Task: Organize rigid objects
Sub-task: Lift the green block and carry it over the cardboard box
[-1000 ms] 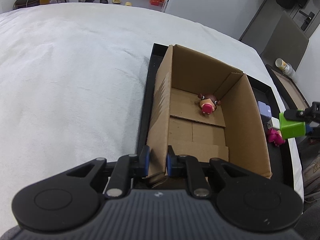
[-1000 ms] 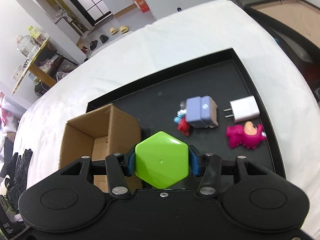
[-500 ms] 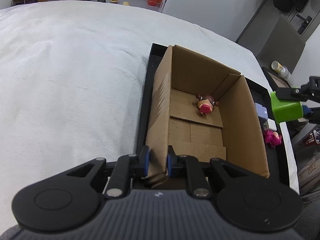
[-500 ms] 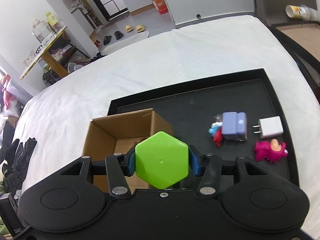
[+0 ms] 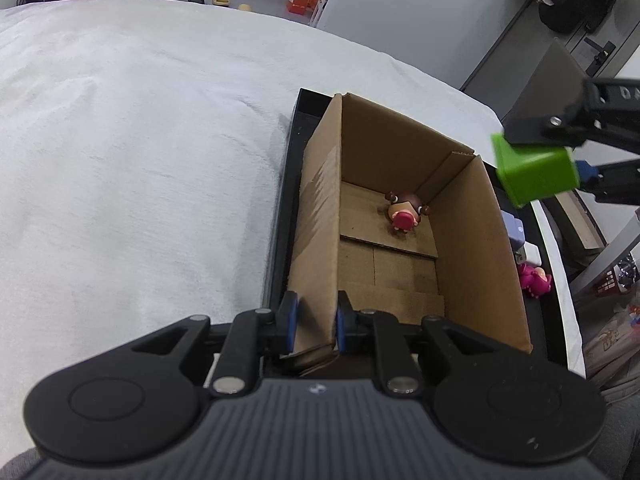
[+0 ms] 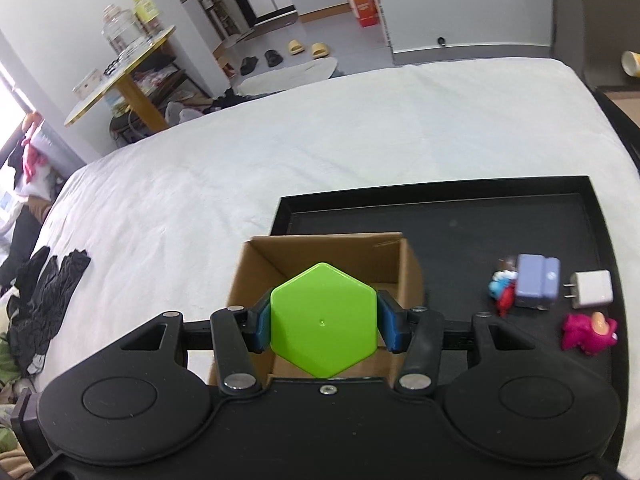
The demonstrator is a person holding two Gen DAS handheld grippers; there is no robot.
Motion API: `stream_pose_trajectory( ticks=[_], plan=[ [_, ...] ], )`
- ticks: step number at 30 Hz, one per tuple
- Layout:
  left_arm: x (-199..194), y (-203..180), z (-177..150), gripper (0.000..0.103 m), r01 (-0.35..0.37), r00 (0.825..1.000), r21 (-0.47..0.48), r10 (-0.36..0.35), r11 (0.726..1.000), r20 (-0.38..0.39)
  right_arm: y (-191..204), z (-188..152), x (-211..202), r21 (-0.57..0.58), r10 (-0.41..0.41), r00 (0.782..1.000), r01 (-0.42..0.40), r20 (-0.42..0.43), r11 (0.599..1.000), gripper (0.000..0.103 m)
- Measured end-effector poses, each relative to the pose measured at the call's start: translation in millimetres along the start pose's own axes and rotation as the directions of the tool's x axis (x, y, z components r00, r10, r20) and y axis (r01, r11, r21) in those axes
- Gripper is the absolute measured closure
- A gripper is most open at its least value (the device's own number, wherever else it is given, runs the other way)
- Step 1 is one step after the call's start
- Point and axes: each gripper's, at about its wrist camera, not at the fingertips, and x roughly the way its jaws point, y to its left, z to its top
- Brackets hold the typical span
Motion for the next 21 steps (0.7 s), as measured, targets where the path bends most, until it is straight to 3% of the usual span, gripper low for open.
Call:
stream_pose_trajectory(
  ticks=[21],
  plan=[
    [1.4,12.2,-0.5,0.084,0.046,0.999,-0.026,-0.046,0.999,0.013,44.4,-5.8,71.3,-0.051,-0.027,0.994,0.022,-0.11,0.998,0.053]
  ],
)
